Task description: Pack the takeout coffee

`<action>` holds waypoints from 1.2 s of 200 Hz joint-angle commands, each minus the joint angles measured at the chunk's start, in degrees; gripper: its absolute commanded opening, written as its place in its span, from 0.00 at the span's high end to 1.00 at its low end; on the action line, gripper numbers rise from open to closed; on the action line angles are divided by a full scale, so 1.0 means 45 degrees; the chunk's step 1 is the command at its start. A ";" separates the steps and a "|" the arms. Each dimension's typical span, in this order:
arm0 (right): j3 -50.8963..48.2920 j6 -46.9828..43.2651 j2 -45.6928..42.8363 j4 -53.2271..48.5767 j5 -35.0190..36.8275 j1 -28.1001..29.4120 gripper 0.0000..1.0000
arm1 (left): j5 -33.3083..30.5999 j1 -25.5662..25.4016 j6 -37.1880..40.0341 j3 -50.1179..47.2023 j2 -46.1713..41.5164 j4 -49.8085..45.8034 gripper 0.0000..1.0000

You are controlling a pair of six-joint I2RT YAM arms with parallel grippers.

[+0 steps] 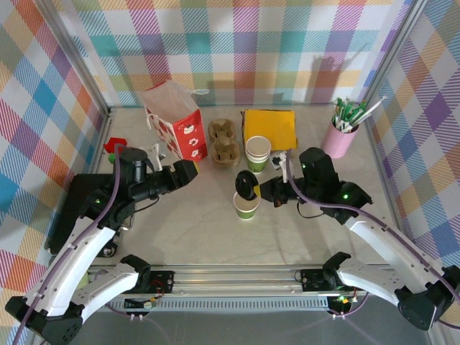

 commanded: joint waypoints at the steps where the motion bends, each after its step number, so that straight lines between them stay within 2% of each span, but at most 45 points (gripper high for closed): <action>1: -0.1030 0.2825 -0.0106 0.0146 -0.2672 -0.0716 0.95 | 0.0581 0.0049 0.0246 -0.0672 0.0040 0.0863 0.27; 36: -0.2615 0.4292 0.0448 0.2204 -0.4411 -0.1948 0.95 | 0.1005 -0.0500 0.0092 -0.1472 0.0845 0.1665 0.28; 79: -0.3049 0.4821 0.1368 0.3353 -0.4821 -0.2478 0.92 | 0.0990 -0.1114 0.0051 -0.1938 0.1708 0.2367 0.29; 140: -0.3268 0.5103 0.2499 0.4002 -0.4773 -0.3125 0.91 | 0.0757 -0.1264 0.0028 -0.1963 0.1960 0.2587 0.29; 173: -0.3347 0.5185 0.2948 0.4054 -0.4766 -0.3236 0.86 | 0.0659 -0.1264 0.0059 -0.1945 0.1942 0.2511 0.29; 240: -0.3200 0.4559 0.3227 0.2961 -0.3754 -0.3256 0.64 | 0.0522 -0.1264 0.0277 -0.1949 0.1701 0.2171 0.29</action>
